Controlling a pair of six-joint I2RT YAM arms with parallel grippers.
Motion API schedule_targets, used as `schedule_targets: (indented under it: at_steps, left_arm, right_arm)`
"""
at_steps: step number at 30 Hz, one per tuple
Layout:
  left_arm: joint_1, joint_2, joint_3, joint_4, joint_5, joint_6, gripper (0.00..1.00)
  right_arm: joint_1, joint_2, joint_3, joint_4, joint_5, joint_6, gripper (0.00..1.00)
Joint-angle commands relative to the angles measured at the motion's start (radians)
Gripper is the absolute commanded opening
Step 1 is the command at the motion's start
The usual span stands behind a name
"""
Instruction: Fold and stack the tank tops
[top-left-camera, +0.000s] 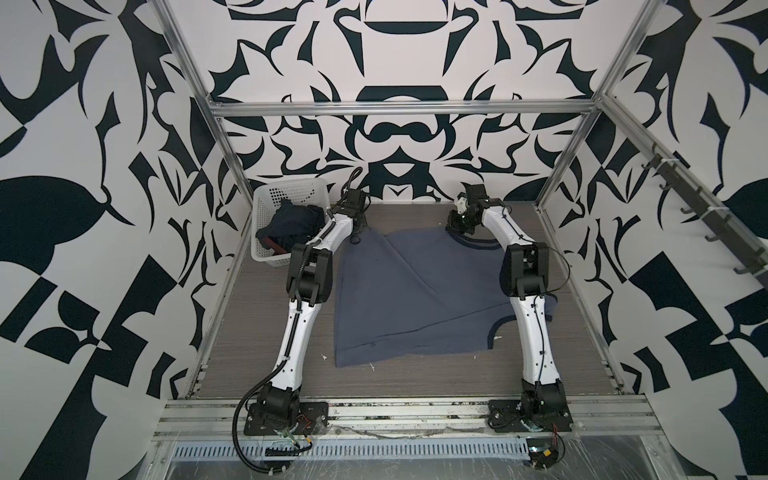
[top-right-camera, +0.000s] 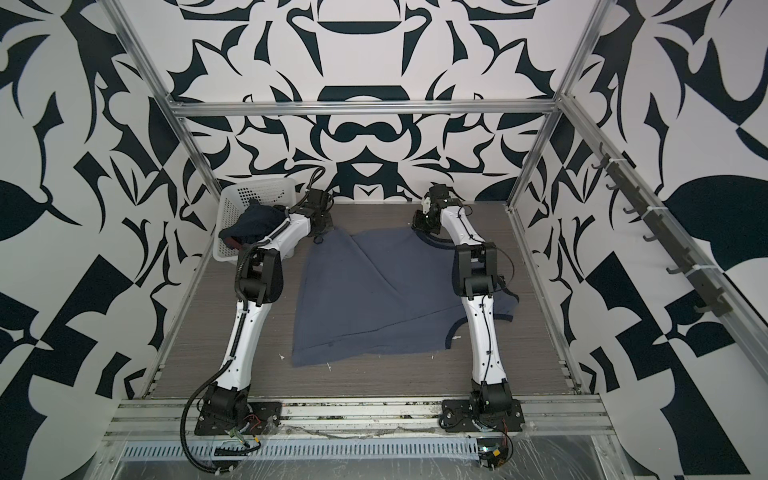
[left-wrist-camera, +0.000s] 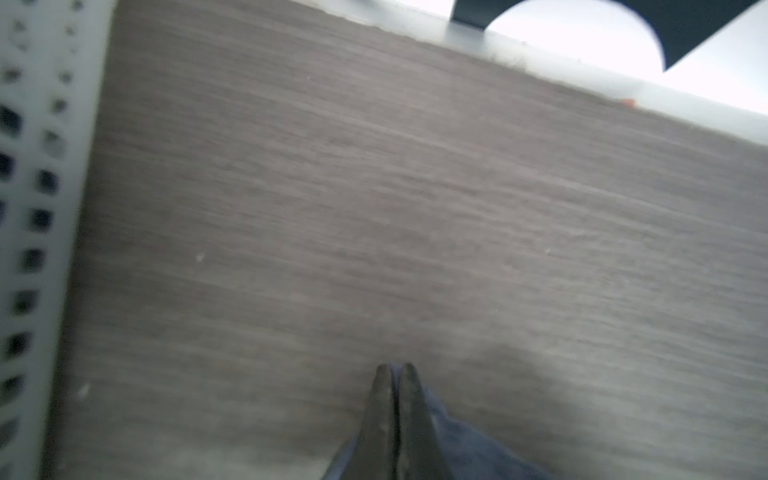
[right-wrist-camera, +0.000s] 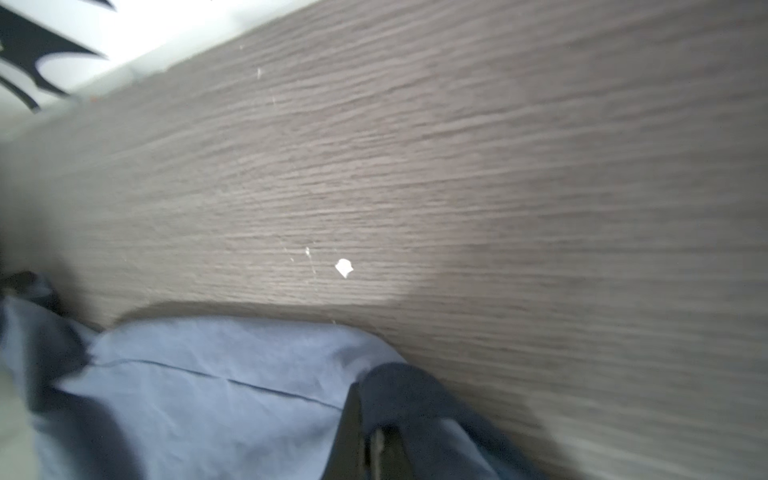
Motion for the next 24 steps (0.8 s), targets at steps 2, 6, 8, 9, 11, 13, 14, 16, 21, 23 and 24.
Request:
schedule_targets:
  at_steps: [2,6,8,9,11,13,14,16,21,23,24]
  left_arm:
    - [0.004,-0.117,-0.085,0.052,-0.059,0.024,0.0]
    - [0.003,-0.154,-0.111,0.066,-0.083,0.038,0.0]
    - [0.004,-0.175,-0.127,0.071,-0.095,0.038,0.0]
    - [0.004,-0.186,-0.136,0.076,-0.102,0.039,0.0]
    - [0.004,-0.217,-0.167,0.098,-0.109,0.04,0.0]
    - [0.004,-0.247,-0.195,0.121,-0.123,0.041,0.0]
    - [0.004,-0.262,-0.21,0.129,-0.139,0.04,0.0]
    - [0.003,-0.293,-0.245,0.15,-0.155,0.039,0.0]
    - [0.004,-0.331,-0.303,0.19,-0.161,0.044,0.0]
    - [0.004,-0.329,-0.306,0.183,-0.153,0.044,0.0]
    - [0.004,-0.33,-0.31,0.183,-0.149,0.044,0.0]
  right_arm:
    - [-0.011,-0.085,0.033,-0.007,0.059,-0.019,0.0]
    - [-0.018,-0.099,0.034,-0.01,0.063,-0.021,0.0]
    - [-0.018,-0.108,0.03,-0.012,0.072,-0.025,0.0]
    - [-0.02,-0.112,0.027,-0.012,0.078,-0.026,0.0]
    - [-0.023,-0.128,0.013,-0.008,0.091,-0.03,0.0]
    - [-0.027,-0.14,-0.001,0.003,0.095,-0.028,0.0]
    - [-0.028,-0.141,-0.013,0.01,0.093,-0.028,0.0]
    - [-0.031,-0.177,-0.034,0.026,0.092,-0.029,0.0]
    - [-0.035,-0.218,-0.093,0.07,0.091,-0.02,0.0]
    - [-0.042,-0.246,-0.14,0.109,0.078,-0.002,0.0]
    - [-0.045,-0.255,-0.157,0.125,0.065,0.004,0.0]
